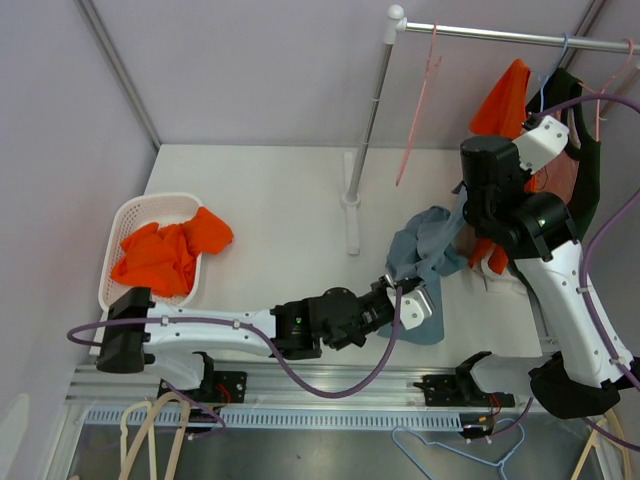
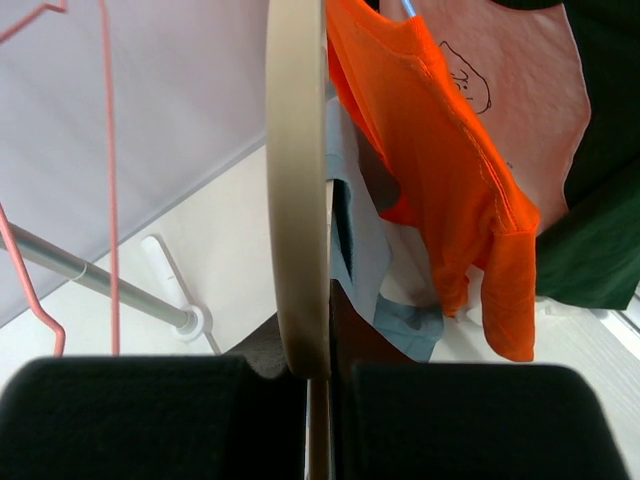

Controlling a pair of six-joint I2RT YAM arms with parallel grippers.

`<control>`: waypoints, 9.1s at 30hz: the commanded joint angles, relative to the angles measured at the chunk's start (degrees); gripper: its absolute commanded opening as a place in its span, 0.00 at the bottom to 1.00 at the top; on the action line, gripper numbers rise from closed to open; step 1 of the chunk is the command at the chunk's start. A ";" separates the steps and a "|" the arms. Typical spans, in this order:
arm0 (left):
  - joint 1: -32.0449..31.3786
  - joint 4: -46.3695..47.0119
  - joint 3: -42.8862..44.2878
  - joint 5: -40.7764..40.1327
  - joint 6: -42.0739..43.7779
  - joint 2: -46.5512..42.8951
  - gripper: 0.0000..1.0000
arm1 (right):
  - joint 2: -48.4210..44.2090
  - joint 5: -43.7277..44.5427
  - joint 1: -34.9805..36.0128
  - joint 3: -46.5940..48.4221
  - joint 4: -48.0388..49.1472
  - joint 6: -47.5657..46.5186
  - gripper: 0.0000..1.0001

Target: Remove the t-shirt from the hanger

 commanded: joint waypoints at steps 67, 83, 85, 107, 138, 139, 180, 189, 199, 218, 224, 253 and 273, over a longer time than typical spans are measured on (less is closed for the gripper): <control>24.34 -54.42 28.12 12.26 -36.48 -11.30 0.01 | -10.23 -39.75 -14.63 -10.54 34.90 -28.36 0.00; 65.57 -40.48 58.37 -10.68 -24.11 -5.78 0.01 | 8.76 -36.39 -17.53 1.32 52.31 -38.48 0.00; 68.38 -34.51 65.48 -11.82 -16.48 -2.18 0.01 | 10.51 -36.47 -17.62 1.85 53.54 -38.48 0.00; 90.64 -41.66 33.70 -12.27 -29.71 -9.72 0.01 | 28.97 -40.69 -21.14 16.51 55.75 -40.07 0.00; 83.02 -70.00 42.19 4.61 -36.23 -10.51 0.99 | 30.48 -44.30 -21.40 19.60 49.86 -37.77 0.35; 81.86 -69.82 43.08 3.74 -35.44 -11.56 0.99 | 30.04 -43.60 -21.57 19.78 49.42 -38.04 0.35; 19.62 -43.98 26.92 -14.47 -25.85 -7.52 1.00 | 31.25 -70.48 -45.92 37.97 14.52 -29.78 0.36; 19.44 -43.37 25.60 -14.73 -25.68 -8.05 1.00 | 30.47 -70.31 -46.01 32.70 18.92 -31.09 0.52; 19.27 -42.92 25.86 -14.55 -25.15 -7.44 0.99 | 26.00 -70.23 -46.01 30.60 17.60 -31.97 0.52; 18.30 -42.49 25.94 -12.35 -24.63 -6.91 0.99 | 30.99 -66.09 -47.06 37.35 16.02 -33.29 0.56; 18.21 -42.66 27.97 -12.70 -24.01 -5.51 1.00 | 34.86 -67.76 -47.15 38.15 19.79 -33.20 0.55; 11.46 -29.41 14.53 -14.11 -18.83 -9.98 1.00 | 15.37 -60.78 -42.52 24.37 20.50 -30.22 0.00; -6.13 15.68 -16.06 1.87 -8.18 -13.51 1.00 | -5.39 -12.13 -14.38 -0.53 -1.35 12.93 0.00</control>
